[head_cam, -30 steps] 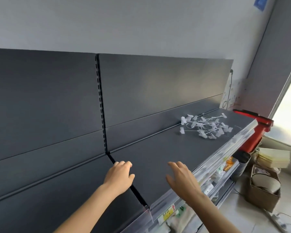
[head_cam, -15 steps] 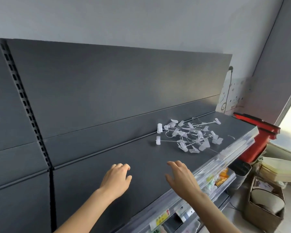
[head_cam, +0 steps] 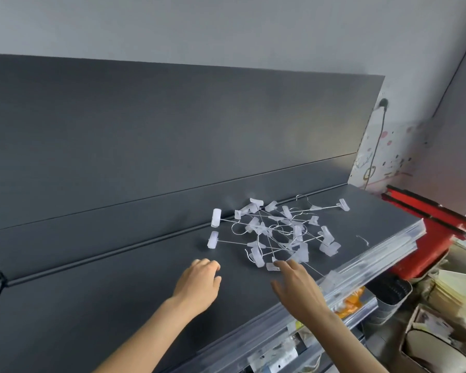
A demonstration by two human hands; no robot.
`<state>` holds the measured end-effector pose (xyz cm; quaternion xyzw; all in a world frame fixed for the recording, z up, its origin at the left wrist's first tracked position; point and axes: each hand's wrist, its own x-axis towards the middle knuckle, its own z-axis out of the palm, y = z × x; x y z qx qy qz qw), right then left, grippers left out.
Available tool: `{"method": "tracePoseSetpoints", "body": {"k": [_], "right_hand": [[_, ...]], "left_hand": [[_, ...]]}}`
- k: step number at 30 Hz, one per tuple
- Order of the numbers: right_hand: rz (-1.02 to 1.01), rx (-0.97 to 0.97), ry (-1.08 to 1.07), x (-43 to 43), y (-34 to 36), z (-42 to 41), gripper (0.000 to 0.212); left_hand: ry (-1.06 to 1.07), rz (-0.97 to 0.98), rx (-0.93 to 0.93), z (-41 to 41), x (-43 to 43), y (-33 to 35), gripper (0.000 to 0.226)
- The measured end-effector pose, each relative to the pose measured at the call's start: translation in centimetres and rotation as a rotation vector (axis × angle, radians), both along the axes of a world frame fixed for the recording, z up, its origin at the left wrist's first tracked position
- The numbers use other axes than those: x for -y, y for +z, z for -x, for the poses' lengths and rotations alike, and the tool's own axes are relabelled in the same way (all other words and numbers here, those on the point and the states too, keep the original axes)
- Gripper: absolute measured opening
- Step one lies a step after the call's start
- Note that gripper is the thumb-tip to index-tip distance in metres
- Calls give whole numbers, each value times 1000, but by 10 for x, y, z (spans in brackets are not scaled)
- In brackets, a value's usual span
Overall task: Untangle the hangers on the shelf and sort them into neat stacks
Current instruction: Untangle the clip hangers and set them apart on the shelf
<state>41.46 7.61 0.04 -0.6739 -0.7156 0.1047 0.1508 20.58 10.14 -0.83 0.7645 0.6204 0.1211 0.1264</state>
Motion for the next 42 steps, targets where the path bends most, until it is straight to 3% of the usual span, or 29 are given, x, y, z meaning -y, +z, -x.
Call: {"method": "tracePoseSetpoints", "body": {"k": [13, 19, 26, 31, 36, 42], "right_hand": [[-9, 11, -93, -89, -12, -55, 40], [-70, 23, -123, -128, -11, -70, 31], [43, 205, 64, -171, -17, -61, 33], [1, 247, 200, -194, -6, -57, 19], [-50, -26, 220, -207, 38, -53, 19], [-35, -235, 322, -202, 56, -19, 19]], "left_hand": [[-162, -207, -75, -71, -131, -13, 33], [-205, -167, -111, -89, -165, -18, 30], [-94, -86, 31, -86, -171, -14, 27], [-29, -38, 90, -75, -163, 4, 23], [76, 27, 288, -55, -149, 26, 21], [189, 28, 320, -18, -125, 43, 16]]}}
